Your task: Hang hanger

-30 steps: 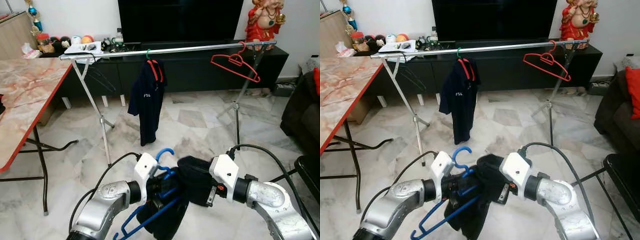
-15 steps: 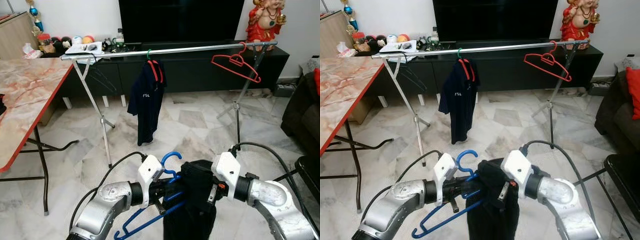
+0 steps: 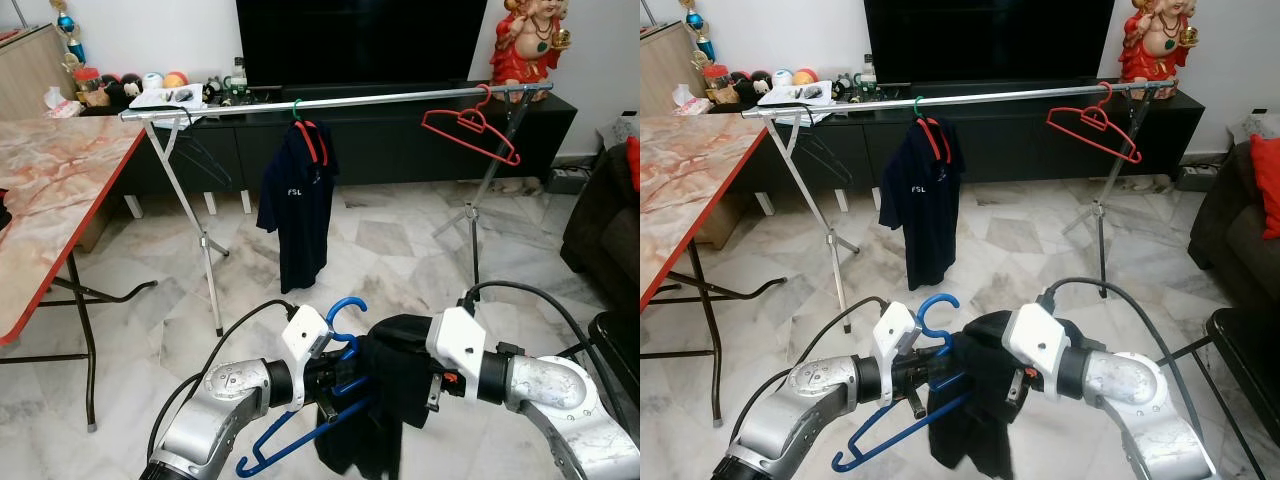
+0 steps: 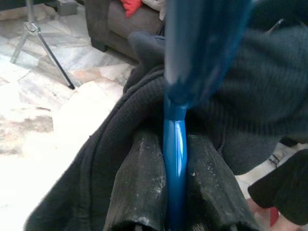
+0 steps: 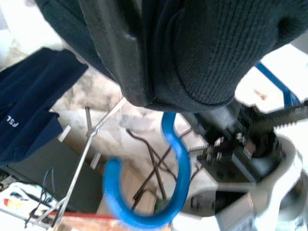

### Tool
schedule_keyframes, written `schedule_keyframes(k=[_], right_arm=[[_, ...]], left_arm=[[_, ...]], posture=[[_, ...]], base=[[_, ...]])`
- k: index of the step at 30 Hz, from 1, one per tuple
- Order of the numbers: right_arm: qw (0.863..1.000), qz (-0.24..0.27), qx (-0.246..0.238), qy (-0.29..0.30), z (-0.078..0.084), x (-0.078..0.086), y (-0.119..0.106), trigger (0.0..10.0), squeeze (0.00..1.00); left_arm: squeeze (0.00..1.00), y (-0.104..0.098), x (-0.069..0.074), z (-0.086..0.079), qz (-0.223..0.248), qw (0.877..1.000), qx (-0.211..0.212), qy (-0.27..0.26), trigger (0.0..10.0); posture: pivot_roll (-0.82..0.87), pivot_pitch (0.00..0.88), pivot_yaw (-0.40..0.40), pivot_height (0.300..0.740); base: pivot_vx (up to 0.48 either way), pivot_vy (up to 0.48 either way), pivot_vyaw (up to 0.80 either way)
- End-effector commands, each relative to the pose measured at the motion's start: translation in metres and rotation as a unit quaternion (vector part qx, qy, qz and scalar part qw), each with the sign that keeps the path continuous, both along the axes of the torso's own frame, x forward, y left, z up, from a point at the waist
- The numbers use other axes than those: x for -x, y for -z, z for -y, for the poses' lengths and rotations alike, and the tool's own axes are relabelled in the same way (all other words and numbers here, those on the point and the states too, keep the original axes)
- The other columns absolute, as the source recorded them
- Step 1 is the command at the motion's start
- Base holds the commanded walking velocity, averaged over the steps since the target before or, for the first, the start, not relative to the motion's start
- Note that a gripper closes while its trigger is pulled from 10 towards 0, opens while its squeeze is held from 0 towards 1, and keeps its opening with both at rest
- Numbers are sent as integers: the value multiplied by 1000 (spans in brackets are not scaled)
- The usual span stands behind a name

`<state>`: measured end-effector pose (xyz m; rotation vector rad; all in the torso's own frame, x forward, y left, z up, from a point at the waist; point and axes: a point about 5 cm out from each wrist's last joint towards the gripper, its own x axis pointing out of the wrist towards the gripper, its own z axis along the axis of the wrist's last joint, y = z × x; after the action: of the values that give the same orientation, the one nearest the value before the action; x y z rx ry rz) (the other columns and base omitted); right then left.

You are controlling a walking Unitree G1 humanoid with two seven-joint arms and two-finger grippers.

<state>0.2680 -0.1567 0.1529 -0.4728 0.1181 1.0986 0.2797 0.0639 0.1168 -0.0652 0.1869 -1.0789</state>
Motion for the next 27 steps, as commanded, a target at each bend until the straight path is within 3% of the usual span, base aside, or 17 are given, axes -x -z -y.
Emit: schedule_keyframes(k=[1, 11, 15, 18, 20, 24, 27], right_arm=[[999, 2, 31, -19, -2, 1, 1, 10000, 929], [991, 8, 133, -15, 8, 1, 13, 10000, 933], [990, 36, 138, 7, 8, -7, 9, 10000, 949], [988, 100, 83, 82, 5, -27, -12, 10000, 1000], [986, 105, 52, 116, 5, -34, -19, 10000, 1000], [991, 111, 6, 79, -6, -29, -31, 10000, 1000], [988, 118, -12, 101, -7, -33, -36, 10000, 1000]], left_arm=[[0, -13, -10, -3, 27, 999, 21, -26, 10000], [0, -17, -15, -3, 26, 998, 38, -52, 10000], [0, -16, -15, -3, 26, 997, 39, -55, 10000], [0, -15, -15, -3, 24, 997, 39, -56, 10000], [0, -15, -15, -3, 24, 997, 38, -57, 10000], [0, -15, -15, -2, 23, 997, 40, -57, 10000], [0, -15, -15, -2, 24, 997, 41, -59, 10000]], posture=[[53, 25, 25, 740], [50, 29, 24, 740], [50, 32, 23, 740], [49, 35, 24, 740], [49, 35, 24, 740], [48, 36, 24, 740], [48, 36, 24, 740]], base=[[0, 0, 0], [0, 0, 0], [0, 0, 0], [0, 0, 0], [0, 0, 0], [0, 0, 0], [0, 0, 0]])
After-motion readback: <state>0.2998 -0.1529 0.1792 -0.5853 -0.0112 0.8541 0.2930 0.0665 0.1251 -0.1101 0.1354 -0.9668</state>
